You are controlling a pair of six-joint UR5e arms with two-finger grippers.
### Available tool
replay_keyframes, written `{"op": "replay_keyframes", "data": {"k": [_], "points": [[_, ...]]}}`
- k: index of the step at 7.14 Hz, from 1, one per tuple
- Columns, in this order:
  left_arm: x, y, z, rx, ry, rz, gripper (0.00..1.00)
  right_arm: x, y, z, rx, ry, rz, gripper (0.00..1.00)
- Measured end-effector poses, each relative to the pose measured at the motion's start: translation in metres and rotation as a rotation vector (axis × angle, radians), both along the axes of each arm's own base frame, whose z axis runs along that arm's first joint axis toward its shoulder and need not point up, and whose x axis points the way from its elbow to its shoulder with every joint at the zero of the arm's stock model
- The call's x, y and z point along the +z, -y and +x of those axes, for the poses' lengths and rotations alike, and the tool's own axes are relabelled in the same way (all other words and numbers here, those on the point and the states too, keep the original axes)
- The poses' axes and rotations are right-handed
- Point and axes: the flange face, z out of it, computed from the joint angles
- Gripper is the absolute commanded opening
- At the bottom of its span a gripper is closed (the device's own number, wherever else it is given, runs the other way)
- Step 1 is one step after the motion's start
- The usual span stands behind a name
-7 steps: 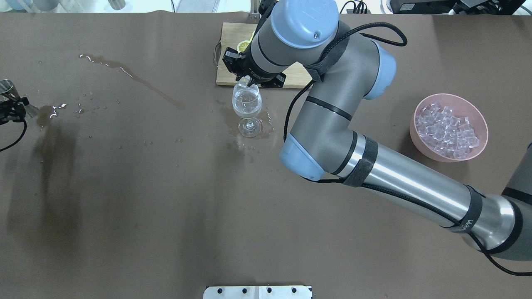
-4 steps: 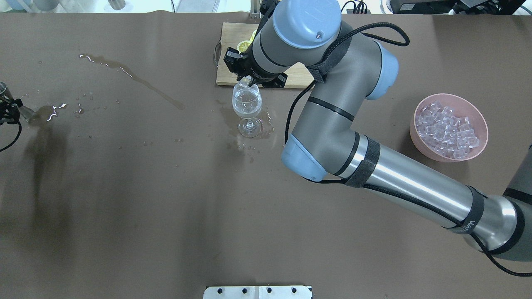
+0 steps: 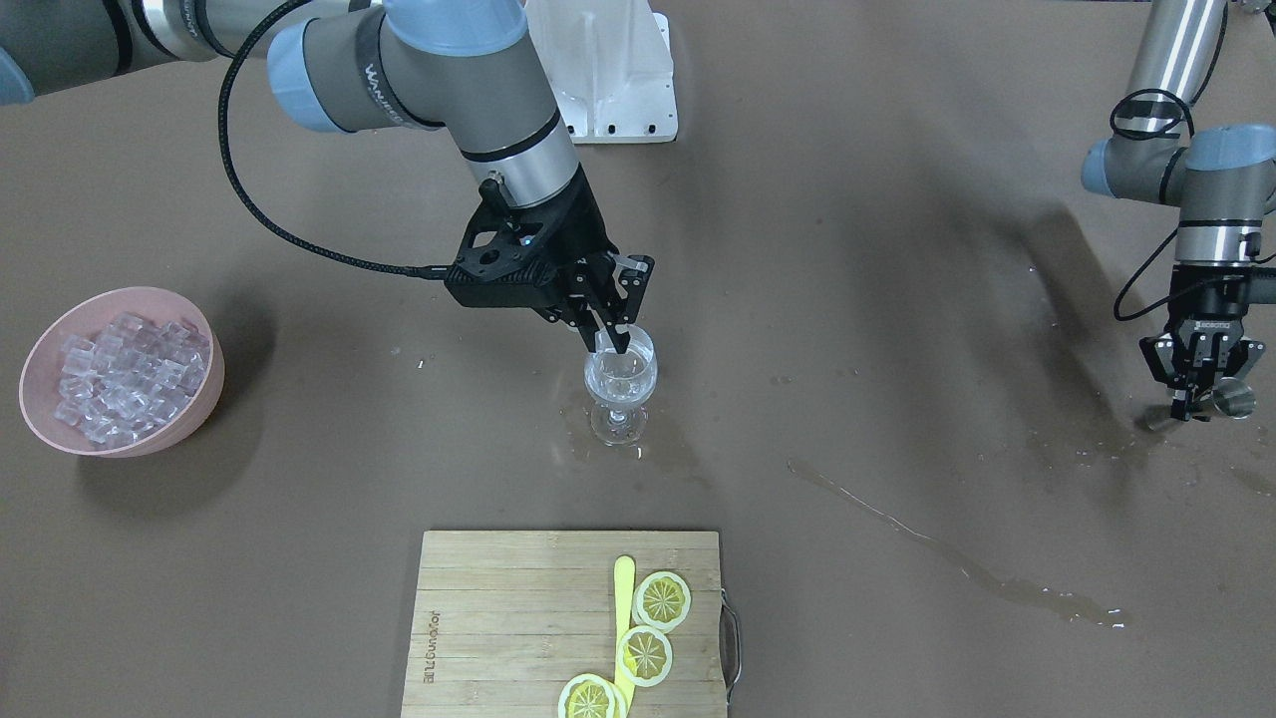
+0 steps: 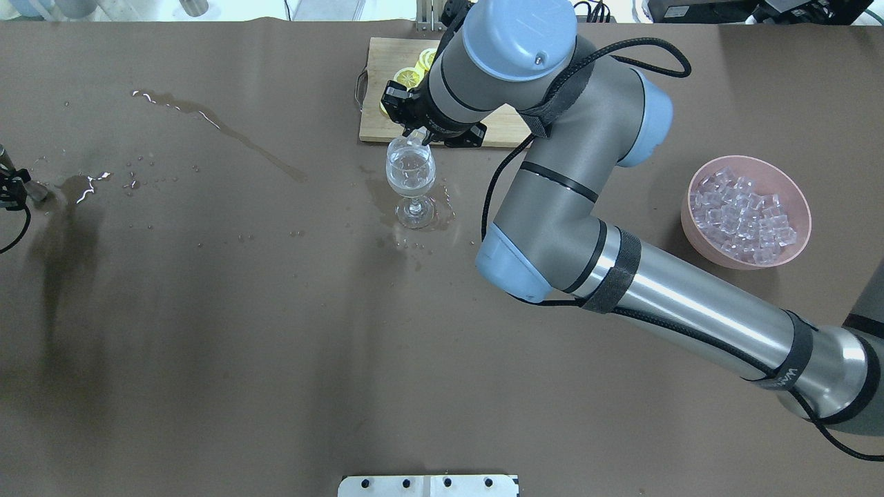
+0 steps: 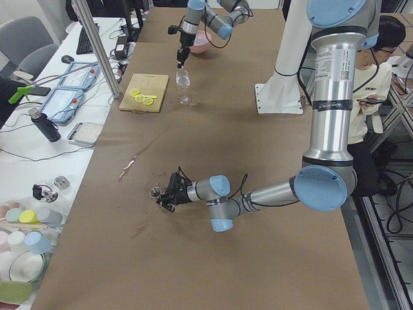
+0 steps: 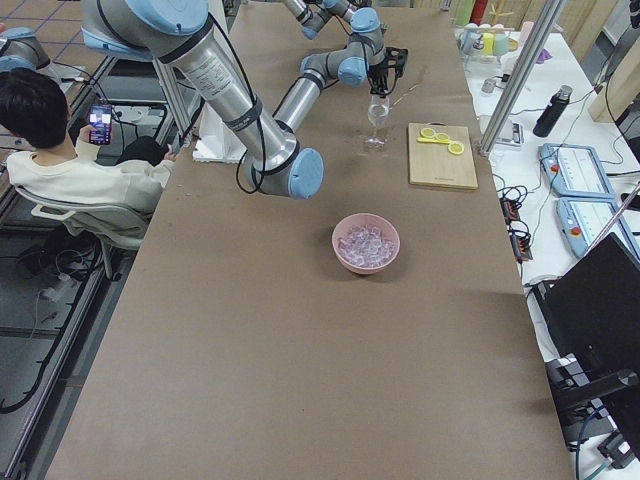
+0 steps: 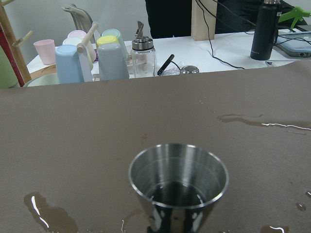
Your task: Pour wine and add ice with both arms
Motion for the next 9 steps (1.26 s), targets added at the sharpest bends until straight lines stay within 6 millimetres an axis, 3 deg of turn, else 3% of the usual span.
{"op": "replay_keyframes", "data": {"k": [2, 5, 9], "points": [[0.0017, -0.0007, -0.0007, -0.001, 0.004, -0.001, 0.04, -0.0037, -0.0021, 0.0032, 0.002, -0.001, -0.007, 0.10], [0.0028, -0.0009, -0.0009, -0.001, 0.007, -0.003, 0.28, -0.0047, -0.0023, 0.0036, 0.005, 0.001, -0.014, 0.33], [0.0059, -0.0038, -0.0030, -0.002, 0.008, -0.010, 0.51, -0.0055, -0.0021, 0.0038, 0.008, -0.010, -0.022, 0.47]]}}
